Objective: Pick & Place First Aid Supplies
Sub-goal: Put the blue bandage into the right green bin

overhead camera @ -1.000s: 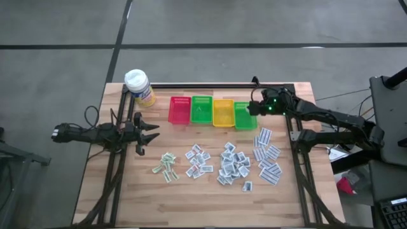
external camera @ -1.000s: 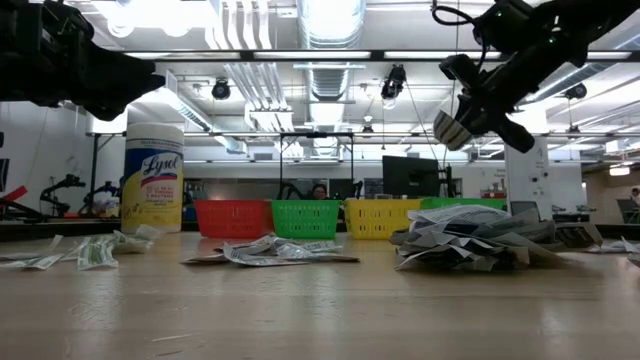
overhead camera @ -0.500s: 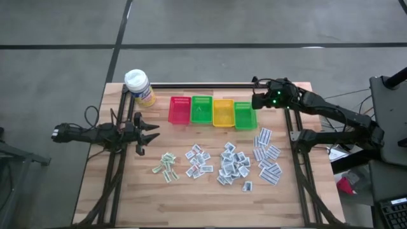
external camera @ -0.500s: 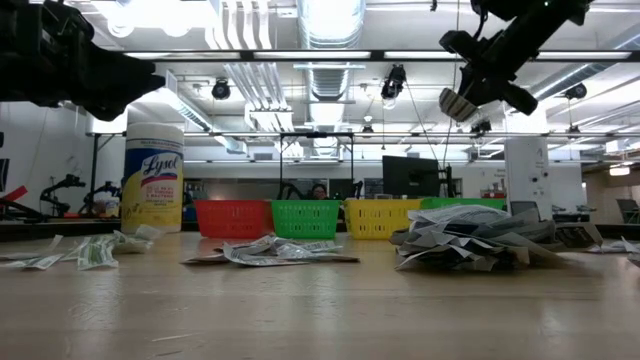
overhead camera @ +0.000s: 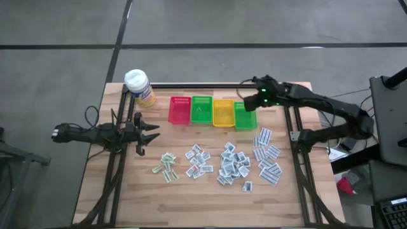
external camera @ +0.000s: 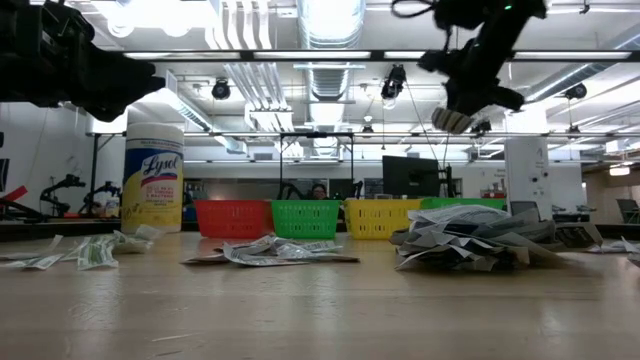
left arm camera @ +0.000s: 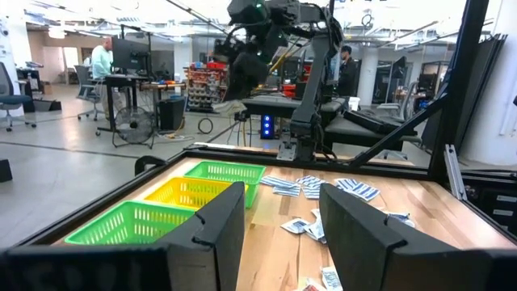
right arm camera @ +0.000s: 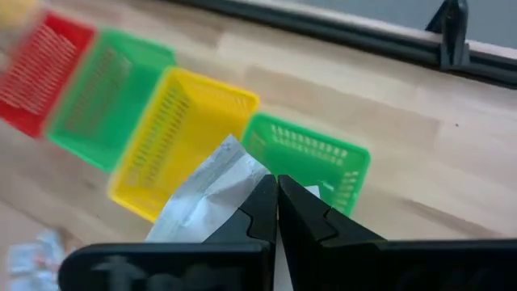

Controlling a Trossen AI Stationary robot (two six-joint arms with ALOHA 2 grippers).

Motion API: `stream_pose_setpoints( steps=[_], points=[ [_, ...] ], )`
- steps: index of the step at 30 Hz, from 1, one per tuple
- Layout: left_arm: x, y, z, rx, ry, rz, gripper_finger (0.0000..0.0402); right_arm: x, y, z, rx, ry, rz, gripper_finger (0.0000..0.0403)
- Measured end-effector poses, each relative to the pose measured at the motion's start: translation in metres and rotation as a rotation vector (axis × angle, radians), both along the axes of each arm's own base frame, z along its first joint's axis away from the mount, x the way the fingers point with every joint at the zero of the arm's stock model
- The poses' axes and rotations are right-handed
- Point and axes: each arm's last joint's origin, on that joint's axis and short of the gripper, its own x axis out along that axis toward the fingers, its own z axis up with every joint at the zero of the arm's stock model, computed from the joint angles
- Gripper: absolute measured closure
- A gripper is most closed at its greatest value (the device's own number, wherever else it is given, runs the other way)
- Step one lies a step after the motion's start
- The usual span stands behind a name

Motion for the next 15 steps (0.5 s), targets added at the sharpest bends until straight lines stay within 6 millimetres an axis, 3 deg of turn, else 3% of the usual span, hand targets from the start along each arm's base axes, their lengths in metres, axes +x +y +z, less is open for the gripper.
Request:
stream_pose_setpoints(
  steps=[8,15],
  points=[
    [0.000,0.000,0.000,0.000,0.000,0.000,0.0243,0.040,-0.022,-0.008,0.038,0.260,0.044,0.0394],
    [0.000,0.000,-0.001,0.001,0.006,0.000,0.0243,0.061,-0.032,-0.011,0.039,0.388,0.065,0.0394]
  ],
)
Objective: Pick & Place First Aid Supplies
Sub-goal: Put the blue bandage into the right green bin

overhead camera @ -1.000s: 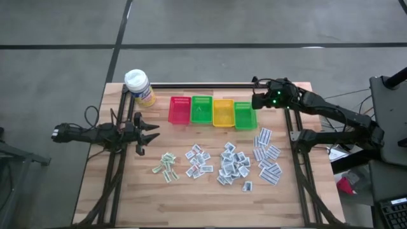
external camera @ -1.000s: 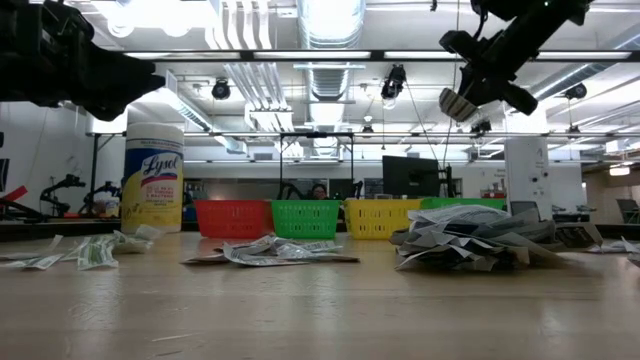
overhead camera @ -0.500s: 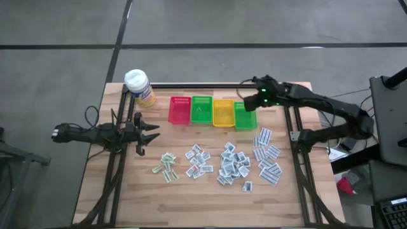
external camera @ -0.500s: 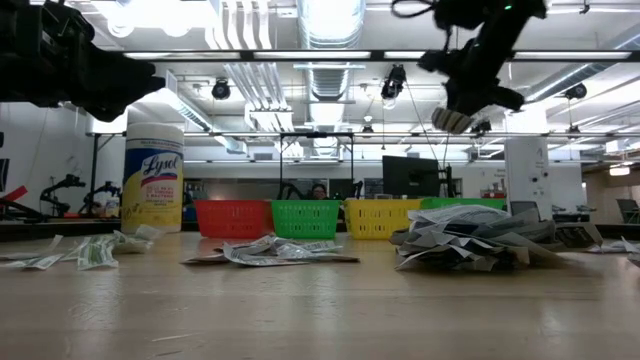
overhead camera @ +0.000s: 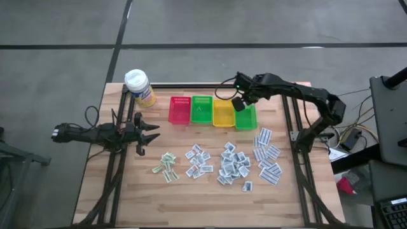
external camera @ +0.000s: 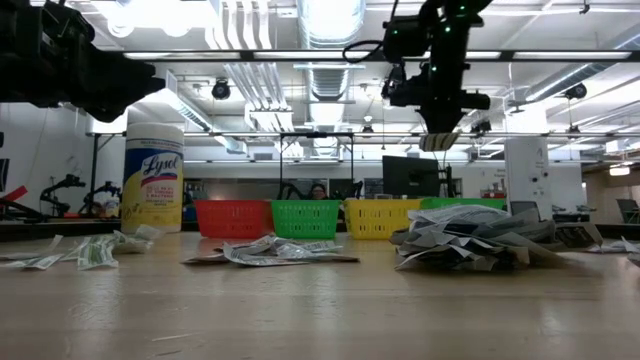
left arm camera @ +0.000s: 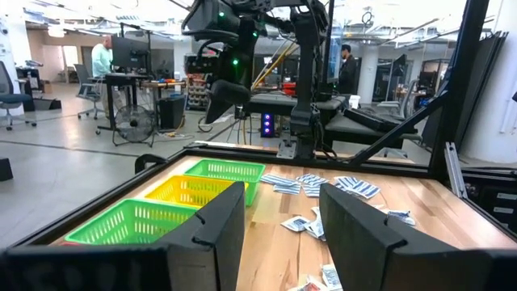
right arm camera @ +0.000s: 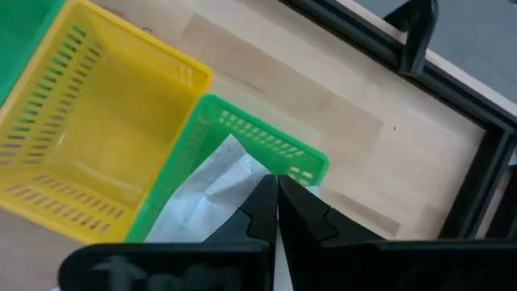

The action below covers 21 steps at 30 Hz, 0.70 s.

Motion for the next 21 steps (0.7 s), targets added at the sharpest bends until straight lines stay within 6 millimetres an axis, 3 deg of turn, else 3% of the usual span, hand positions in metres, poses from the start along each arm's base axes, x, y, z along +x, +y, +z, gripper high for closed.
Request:
stream_pose_setpoints(
  steps=[8,21],
  points=[
    [0.000,0.000,0.000,0.000,0.001,0.000,0.0243,0.002,-0.001,-0.008,0.012,0.037,0.000,0.0394],
    [0.000,0.000,-0.002,0.003,0.019,0.000,0.0243,0.003,0.019,-0.038,0.042,0.104,-0.047,0.0394]
  ],
)
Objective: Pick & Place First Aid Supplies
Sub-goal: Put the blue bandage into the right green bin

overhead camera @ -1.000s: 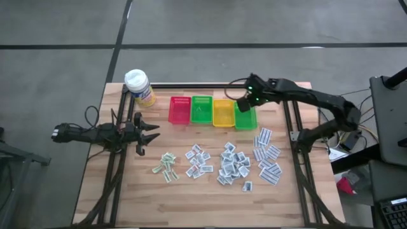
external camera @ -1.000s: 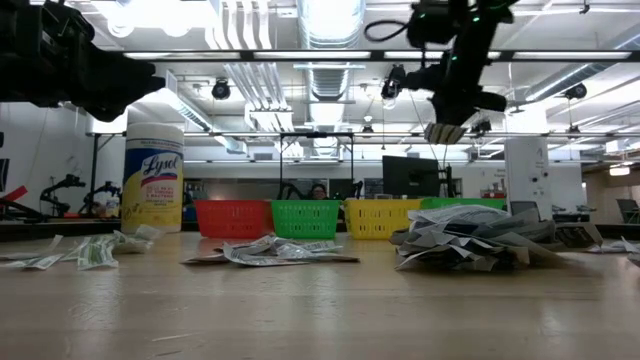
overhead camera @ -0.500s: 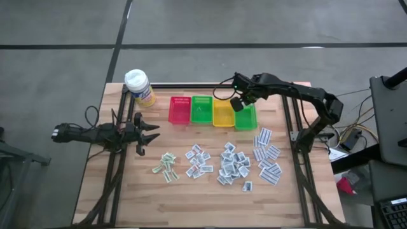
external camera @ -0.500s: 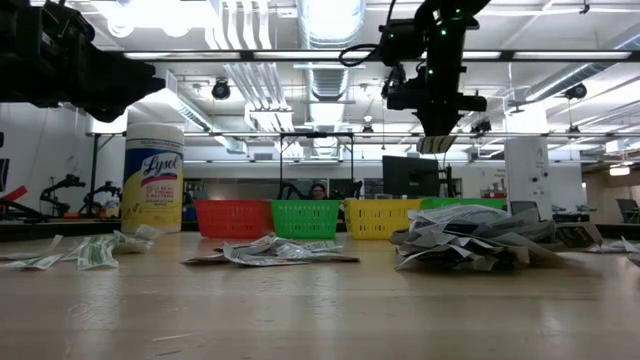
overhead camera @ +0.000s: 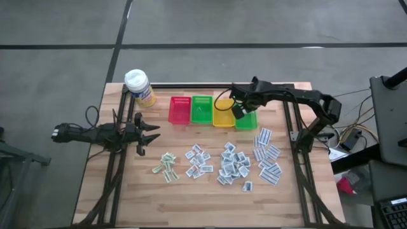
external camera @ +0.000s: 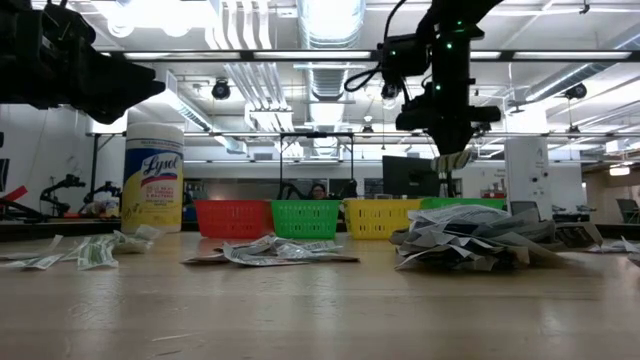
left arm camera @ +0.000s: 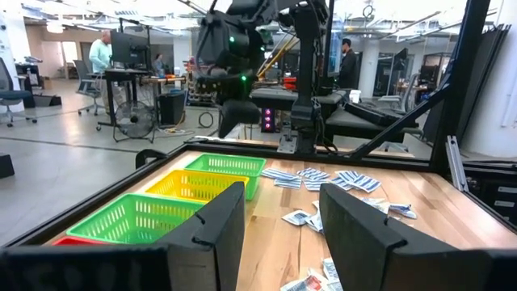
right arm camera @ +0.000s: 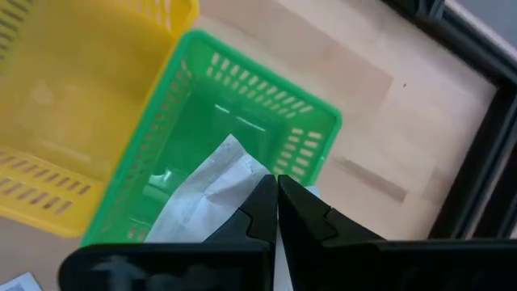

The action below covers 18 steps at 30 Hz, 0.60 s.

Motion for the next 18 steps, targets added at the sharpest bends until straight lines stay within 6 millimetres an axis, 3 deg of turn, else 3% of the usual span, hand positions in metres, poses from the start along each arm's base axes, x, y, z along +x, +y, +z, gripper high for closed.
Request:
stream_pose_setpoints(
  steps=[18],
  points=[
    [0.000,0.000,0.000,0.000,0.000,0.000,0.0243,-0.008,0.010,-0.039,0.008,-0.009,-0.077,0.0394]
  ],
)
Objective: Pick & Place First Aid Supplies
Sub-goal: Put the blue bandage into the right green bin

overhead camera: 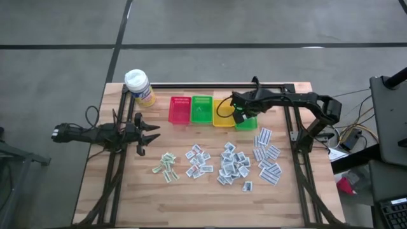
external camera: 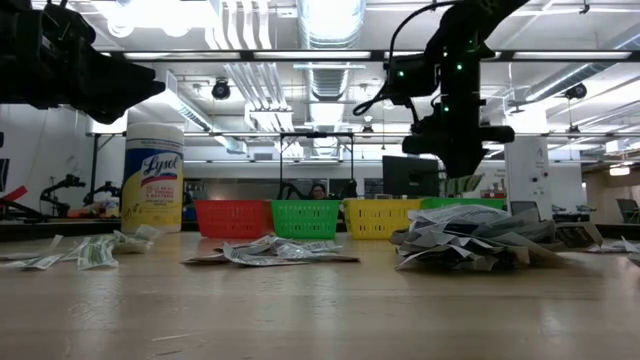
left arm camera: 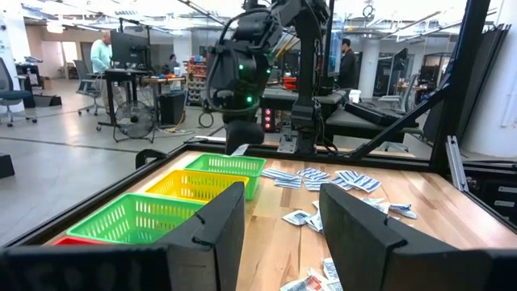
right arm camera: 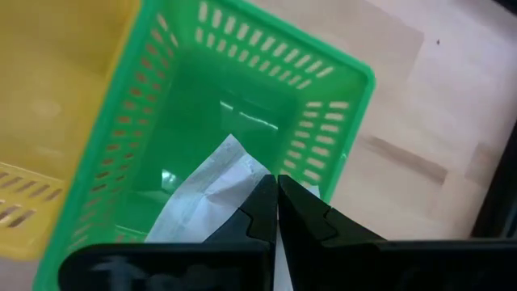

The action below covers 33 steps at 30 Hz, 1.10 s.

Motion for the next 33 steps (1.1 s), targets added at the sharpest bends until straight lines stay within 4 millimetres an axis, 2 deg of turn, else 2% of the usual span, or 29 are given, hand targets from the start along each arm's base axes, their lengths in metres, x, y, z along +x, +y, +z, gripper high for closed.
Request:
stream_pose_setpoints(
  steps=[14,21,33],
  points=[
    [0.000,0.000,0.000,0.000,0.001,0.000,0.0243,0.004,-0.001,-0.015,-0.037,-0.093,-0.010,0.0394],
    [0.000,0.000,0.000,0.000,0.000,0.000,0.0243,-0.001,0.001,-0.027,-0.033,-0.086,-0.015,0.0394],
    [0.000,0.000,0.000,0.000,0.000,0.000,0.0243,-0.002,0.001,-0.028,-0.034,-0.096,-0.033,0.0394]
  ],
)
